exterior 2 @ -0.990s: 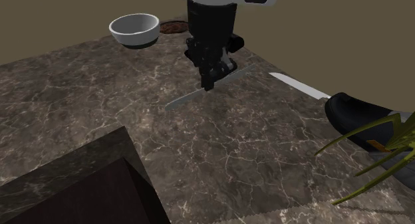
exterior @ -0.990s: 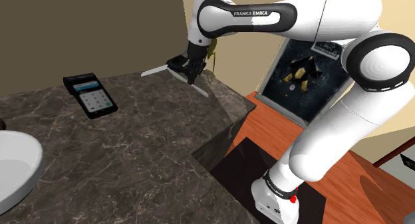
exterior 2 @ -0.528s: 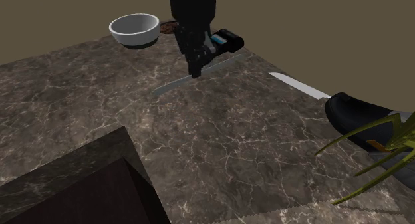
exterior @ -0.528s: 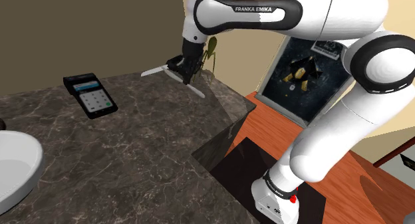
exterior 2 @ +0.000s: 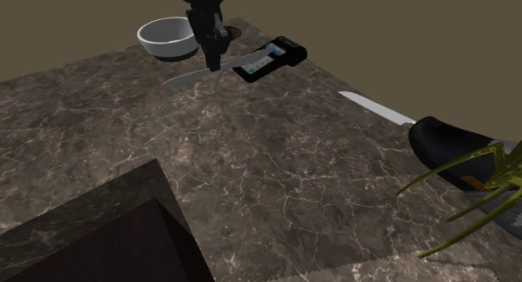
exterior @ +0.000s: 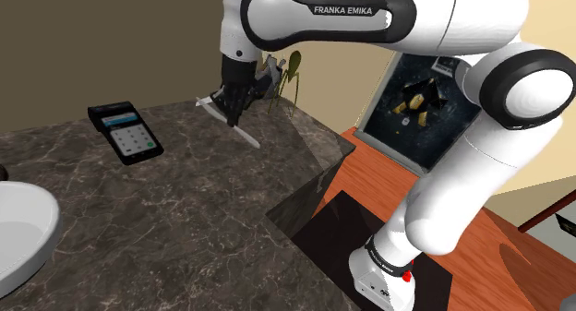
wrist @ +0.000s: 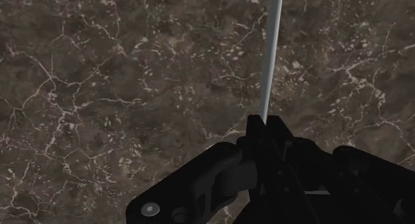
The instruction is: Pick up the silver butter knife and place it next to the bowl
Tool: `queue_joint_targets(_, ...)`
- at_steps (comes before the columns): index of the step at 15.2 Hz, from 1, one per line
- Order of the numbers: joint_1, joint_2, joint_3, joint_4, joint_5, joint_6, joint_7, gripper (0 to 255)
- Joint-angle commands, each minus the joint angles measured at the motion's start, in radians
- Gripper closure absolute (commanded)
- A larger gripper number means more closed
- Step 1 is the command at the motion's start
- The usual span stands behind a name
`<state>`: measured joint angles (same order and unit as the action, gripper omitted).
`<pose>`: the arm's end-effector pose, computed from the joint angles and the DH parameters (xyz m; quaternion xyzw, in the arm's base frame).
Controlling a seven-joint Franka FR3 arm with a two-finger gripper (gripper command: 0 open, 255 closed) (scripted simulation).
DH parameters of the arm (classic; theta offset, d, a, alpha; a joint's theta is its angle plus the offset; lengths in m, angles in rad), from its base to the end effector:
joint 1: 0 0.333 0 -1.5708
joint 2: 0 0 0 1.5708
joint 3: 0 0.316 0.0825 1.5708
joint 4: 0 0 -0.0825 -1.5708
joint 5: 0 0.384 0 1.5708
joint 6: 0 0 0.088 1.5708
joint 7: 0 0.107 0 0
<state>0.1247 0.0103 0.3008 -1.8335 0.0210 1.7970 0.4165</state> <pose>0.5101 0.2325 0.5133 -0.9997 -0.0019 0.0259 0.0012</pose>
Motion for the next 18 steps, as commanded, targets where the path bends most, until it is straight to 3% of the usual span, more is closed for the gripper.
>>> queue_joint_targets(1, 0.026, 0.026, 0.026, 0.027, -0.006, -0.001, 0.055, 255)
queue_joint_targets(10, 0.158, 0.204, 0.114, 0.239, -0.072, -0.044, 0.282, 255)
queue_joint_targets(18, 0.328, 0.44, 0.151, 0.556, -0.171, -0.142, 0.464, 255)
